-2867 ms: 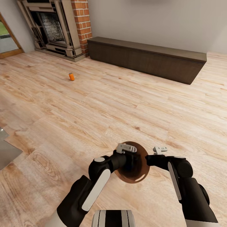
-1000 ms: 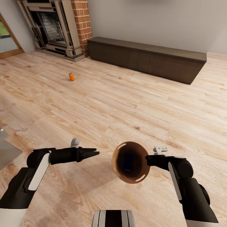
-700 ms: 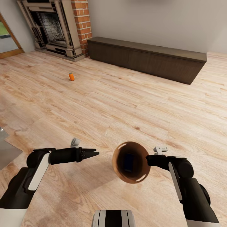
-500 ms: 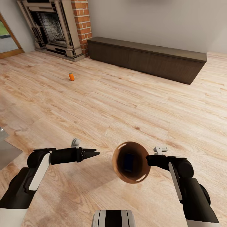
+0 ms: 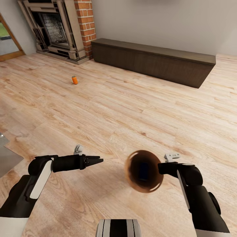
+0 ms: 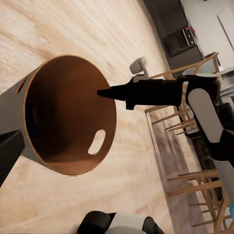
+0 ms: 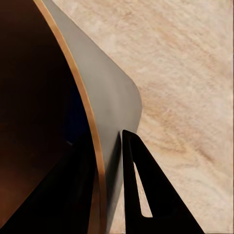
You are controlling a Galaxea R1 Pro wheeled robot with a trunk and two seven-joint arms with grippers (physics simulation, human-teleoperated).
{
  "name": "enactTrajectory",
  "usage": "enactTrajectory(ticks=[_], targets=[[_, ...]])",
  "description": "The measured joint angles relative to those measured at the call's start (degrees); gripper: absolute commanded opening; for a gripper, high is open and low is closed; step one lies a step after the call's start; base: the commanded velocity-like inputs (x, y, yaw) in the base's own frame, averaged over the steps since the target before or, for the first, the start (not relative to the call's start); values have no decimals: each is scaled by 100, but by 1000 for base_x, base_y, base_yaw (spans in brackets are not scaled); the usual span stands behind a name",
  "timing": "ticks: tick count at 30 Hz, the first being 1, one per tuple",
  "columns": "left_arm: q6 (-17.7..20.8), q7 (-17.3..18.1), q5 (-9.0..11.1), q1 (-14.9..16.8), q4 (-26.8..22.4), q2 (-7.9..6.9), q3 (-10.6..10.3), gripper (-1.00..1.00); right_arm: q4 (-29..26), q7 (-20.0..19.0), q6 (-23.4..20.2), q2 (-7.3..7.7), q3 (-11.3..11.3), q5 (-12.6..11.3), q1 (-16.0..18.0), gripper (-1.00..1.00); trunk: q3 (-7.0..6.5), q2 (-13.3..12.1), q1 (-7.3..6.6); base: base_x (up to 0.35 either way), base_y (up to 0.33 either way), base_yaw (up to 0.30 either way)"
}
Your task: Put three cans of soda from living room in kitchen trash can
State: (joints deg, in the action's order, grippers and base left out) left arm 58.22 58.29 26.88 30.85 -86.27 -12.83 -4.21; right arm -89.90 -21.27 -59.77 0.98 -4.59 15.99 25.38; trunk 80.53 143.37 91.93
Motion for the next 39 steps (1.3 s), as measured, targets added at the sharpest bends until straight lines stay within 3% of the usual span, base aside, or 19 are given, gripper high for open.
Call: enactTrajectory(ticks=[5, 9, 21, 23, 25, 26, 28, 29, 30, 31, 34, 35, 36, 39], targets=[[5, -14, -2, 0, 4, 0, -6, 100, 0, -8, -10, 7, 0, 424, 0, -100, 0, 0, 0, 0, 0, 0], [5, -28, -27, 0, 12, 0, -9, 100, 0, -12, -14, 8, 0, 631, 0, -100, 0, 0, 0, 0, 0, 0], [5, -37, -98, 0, 23, 0, -10, 100, -3, -20, -2, 8, -4, 875, 1, -100, 3, 0, 0, 0, 0, 0], [4, -37, -103, 0, 23, 0, -10, 100, -11, -21, 33, 8, -8, 658, 1, -100, 17, 0, 0, 0, 0, 0], [4, -37, -105, 0, 24, 0, -10, 100, -14, -20, 47, 14, -11, 216, 1, -100, 34, 0, 0, 0, 0, 0], [1, -37, -102, 0, 28, 0, -9, 100, -17, -17, 58, 16, -17, -105, 1, -100, 43, 0, 0, 0, 0, 0], [-2, -33, -92, 0, 33, 0, -10, 100, -19, -22, 29, 20, -14, -967, 1, -100, 61, 0, 0, 0, 0, 0], [-3, -31, -90, 1, 45, 1, -11, 100, -19, -48, -21, 20, -2, -1270, -2, -100, 70, 0, 0, 0, 0, 0], [-4, -31, -92, 2, 71, 1, -11, 100, -22, -56, -21, 21, 0, -1381, -1, -100, 79, 0, 0, 0, 0, 0], [-9, -31, -96, 1, 110, 1, -11, 100, -22, -42, -20, 22, -4, -1295, 0, -100, 88, 0, 0, 0, 0, 0], [-53, -29, -96, -1, 156, 0, -9, 100, -12, 22, 89, 27, -25, -520, 1, -100, 116, 0, 0, 0, 0, 0], [-57, -29, -96, -1, 161, -1, -9, 100, -15, 23, 89, 28, -25, -441, 1, -100, 122, 0, 0, 0, 0, 0], [-61, -29, -96, -1, 165, 0, -9, 100, -14, 19, 84, 27, -25, -479, 0, -100, 126, 0, 0, 0, 0, 0], [-69, -28, -100, 1, 171, 1, -10, 100, -18, -24, 4, 25, -7, -1018, -1, -100, 131, 0, 0, 0, 0, 0]])
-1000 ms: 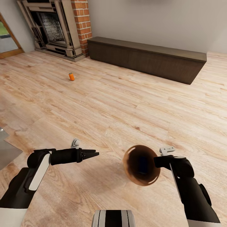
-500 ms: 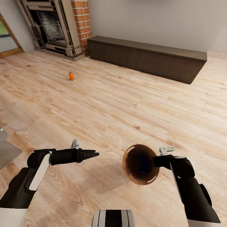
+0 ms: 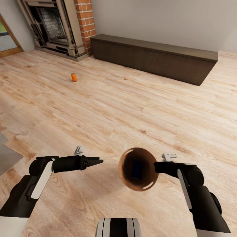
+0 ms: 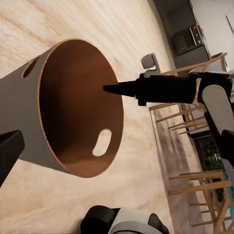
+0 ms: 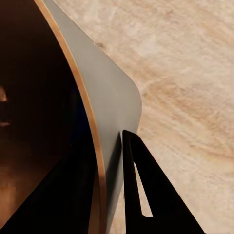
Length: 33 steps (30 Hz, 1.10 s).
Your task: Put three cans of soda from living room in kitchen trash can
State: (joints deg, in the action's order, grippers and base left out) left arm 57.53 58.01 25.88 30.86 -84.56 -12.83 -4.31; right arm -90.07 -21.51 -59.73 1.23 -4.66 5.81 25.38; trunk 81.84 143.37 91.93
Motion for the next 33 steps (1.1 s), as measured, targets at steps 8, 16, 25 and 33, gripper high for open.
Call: enactTrajectory(ticks=[8, 16, 25, 33], targets=[[4, 3, -3, -1, 0, -1, 1, 100, 1, 32, 8, -20, -14, 277, 2, -100, -44, 0, 0, 0, 0, 0], [4, 5, -3, -1, -1, -1, 7, 100, -1, 39, 7, -9, -56, 275, 2, -100, -117, 0, 0, 0, 0, 0], [-173, -5, 20, -1, -34, -38, 11, 100, -1, 32, -4, -3, -61, 204, 1, -100, -200, 0, 0, 0, 0, 0], [-658, -4, 17, -1, -35, -7, -8, 100, 0, 29, -10, 1, -79, 170, 1, -100, -274, 0, 0, 0, 0, 0]])
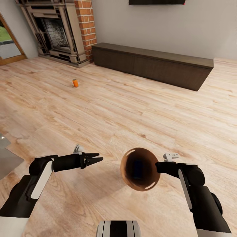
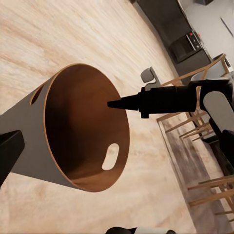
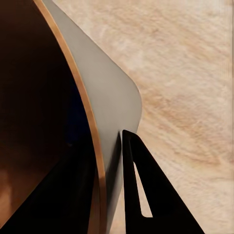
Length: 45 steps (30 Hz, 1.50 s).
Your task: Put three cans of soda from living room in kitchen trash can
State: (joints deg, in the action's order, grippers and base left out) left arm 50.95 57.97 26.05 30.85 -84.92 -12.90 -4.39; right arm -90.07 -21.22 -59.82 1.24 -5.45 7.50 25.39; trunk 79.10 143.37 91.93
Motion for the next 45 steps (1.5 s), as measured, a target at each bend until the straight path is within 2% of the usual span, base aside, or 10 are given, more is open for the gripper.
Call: enactTrajectory(ticks=[9, 22, 26, 32, 35, 41, 45], targets=[[-15, -7, -6, 0, 26, 5, -1, 100, -1, 2, 2, 0, -114, 11, 0, -100, -83, 0, 0, 0, 0, 0], [-15, -5, 15, 0, 36, 2, -1, 100, -1, 1, 1, 7, -139, 11, 0, -100, -203, 0, 0, 0, 0, 0], [-15, -8, -4, 0, 36, -4, 2, 100, -1, -5, -5, 85, -145, -36, 0, -100, -240, 0, 0, 0, 0, 0], [-51, -23, 4, 0, 94, -10, 2, 100, -1, 0, 6, 151, -188, 33, 0, -100, -295, 0, 0, 0, 0, 0], [-153, -28, -2, 0, 245, -11, 0, 100, -1, -7, -5, 158, -191, -42, 0, -100, -323, 0, 0, 0, 0, 0], [-541, -18, -10, 0, 756, -8, 0, 100, 0, 4, 3, 175, -211, 21, 0, -100, -378, 0, 0, 0, 0, 0], [-653, -8, -4, 0, 791, 1, -6, 100, -1, 6, -2, 176, -216, -8, 0, -100, -415, 0, 0, 0, 0, 0]])
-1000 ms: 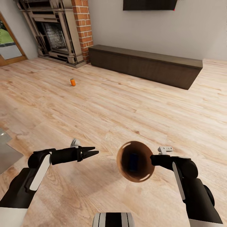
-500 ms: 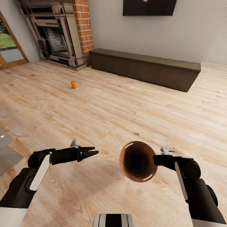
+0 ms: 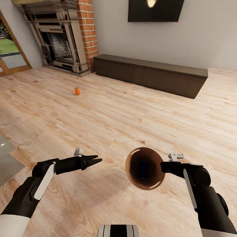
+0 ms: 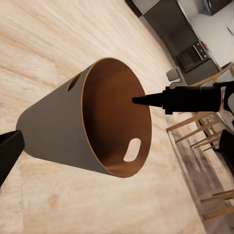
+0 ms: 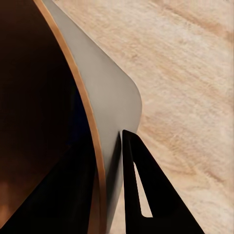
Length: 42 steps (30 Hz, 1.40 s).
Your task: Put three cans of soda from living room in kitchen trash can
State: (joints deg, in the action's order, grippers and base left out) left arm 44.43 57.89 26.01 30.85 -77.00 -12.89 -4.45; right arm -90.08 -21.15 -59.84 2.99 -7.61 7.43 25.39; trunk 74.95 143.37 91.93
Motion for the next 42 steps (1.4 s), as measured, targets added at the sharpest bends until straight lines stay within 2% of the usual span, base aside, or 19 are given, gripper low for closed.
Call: enactTrajectory(ticks=[11, 16, 21, 25, 28, 32, 42], targets=[[-22, 2, 18, 0, 39, 11, -11, 100, 0, 36, 2, 32, -4, 18, 0, -100, -101, 0, 0, 0, 0, 0], [-29, -5, 18, 0, 274, 30, -18, 100, 0, 35, -1, 35, 2, -4, 0, -100, -148, 0, 0, 0, 0, 0], [-37, -7, -6, 0, 386, 220, -49, 100, 0, 36, -1, 43, 4, 2, 0, -100, -194, 0, 0, 0, 0, 0], [-39, -6, -16, 0, 431, 279, -63, 100, 0, 36, -1, 97, 4, 4, 0, -100, -231, 0, 0, 64, 0, 0], [-39, -11, -10, 0, 440, 285, -64, 100, 0, 39, 4, 104, 3, 43, 0, -100, -258, 0, 0, 99, 0, 0], [-49, -13, -14, 0, 512, 292, -60, 100, 0, 31, -5, 105, 5, -19, 0, -100, -295, 0, 0, 109, 0, 0], [-256, -15, -24, 0, 762, 296, -54, 100, 0, 34, -3, 116, -3, -3, 0, -100, -388, 0, 0, 150, 0, 0]])
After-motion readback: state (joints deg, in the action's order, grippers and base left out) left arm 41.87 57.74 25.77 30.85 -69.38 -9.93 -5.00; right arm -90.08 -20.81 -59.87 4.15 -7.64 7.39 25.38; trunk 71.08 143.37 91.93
